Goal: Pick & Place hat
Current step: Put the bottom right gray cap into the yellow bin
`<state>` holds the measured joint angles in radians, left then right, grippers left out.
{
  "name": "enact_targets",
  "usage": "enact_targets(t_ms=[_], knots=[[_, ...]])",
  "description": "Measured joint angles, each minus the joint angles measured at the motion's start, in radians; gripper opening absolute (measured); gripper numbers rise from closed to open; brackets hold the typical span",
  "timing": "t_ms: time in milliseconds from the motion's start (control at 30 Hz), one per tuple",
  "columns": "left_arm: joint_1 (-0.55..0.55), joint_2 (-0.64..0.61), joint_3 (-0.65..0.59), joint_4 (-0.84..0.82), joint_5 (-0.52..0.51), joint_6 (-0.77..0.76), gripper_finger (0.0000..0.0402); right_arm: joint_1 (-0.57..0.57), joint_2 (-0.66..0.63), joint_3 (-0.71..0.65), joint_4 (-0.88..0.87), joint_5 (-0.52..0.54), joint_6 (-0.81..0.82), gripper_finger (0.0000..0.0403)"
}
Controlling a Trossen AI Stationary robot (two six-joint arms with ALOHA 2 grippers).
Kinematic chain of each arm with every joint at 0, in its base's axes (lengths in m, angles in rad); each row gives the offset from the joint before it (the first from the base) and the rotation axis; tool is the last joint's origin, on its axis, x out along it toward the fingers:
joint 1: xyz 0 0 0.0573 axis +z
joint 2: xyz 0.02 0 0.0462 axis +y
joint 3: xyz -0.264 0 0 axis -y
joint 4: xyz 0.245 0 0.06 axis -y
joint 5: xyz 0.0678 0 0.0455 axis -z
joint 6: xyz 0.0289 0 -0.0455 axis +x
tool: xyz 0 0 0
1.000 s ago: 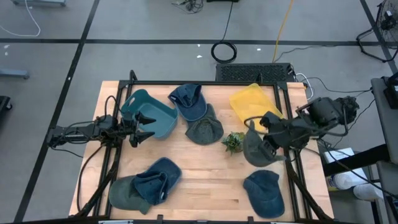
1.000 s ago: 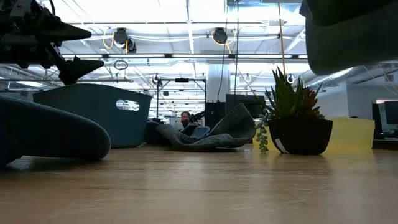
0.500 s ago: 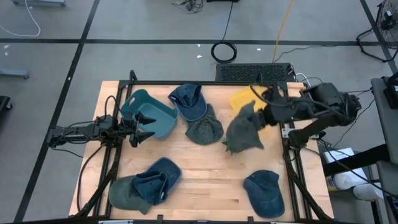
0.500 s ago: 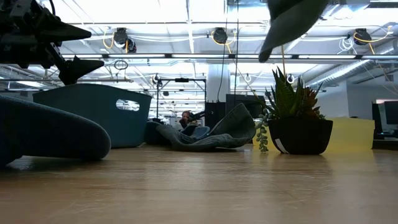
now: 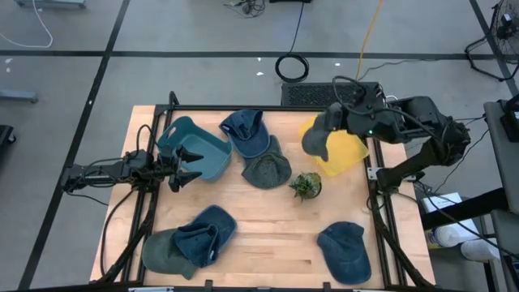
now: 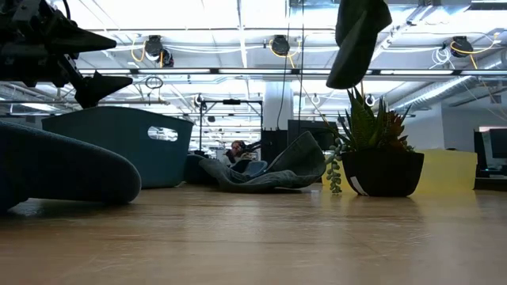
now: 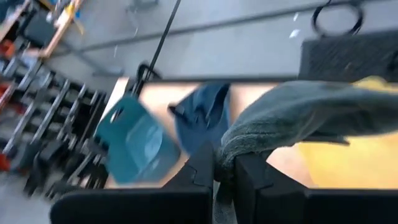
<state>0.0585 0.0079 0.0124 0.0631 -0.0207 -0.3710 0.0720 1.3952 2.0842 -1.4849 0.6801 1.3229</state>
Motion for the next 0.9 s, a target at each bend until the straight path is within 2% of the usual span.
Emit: enact_targets(t_ms=[233, 367, 533, 667, 900], knots=[[0.0, 0.0, 0.0, 0.0, 0.0, 0.0, 0.0379, -0.061, 0.0, -0.003, 0.0, 0.164, -0.089, 0.0011], [0.0, 0.0, 0.0, 0.0, 0.0, 0.0, 0.0379, -0.092, 0.0, -0.015, -0.001, 0.21, -0.085, 0.0011], [0.0, 0.0, 0.0, 0.0, 0.0, 0.0, 0.0379, -0.139, -0.002, -0.056, 0.042, 0.235, -0.045, 0.0011], [0.0, 0.0, 0.0, 0.0, 0.0, 0.0, 0.0379, -0.172, 0.001, -0.143, 0.068, 0.233, 0.061, 0.0011], [0.0, 0.0, 0.0, 0.0, 0.0, 0.0, 0.0379, -0.21, 0.001, -0.308, 0.113, 0.159, 0.125, 0.0011]])
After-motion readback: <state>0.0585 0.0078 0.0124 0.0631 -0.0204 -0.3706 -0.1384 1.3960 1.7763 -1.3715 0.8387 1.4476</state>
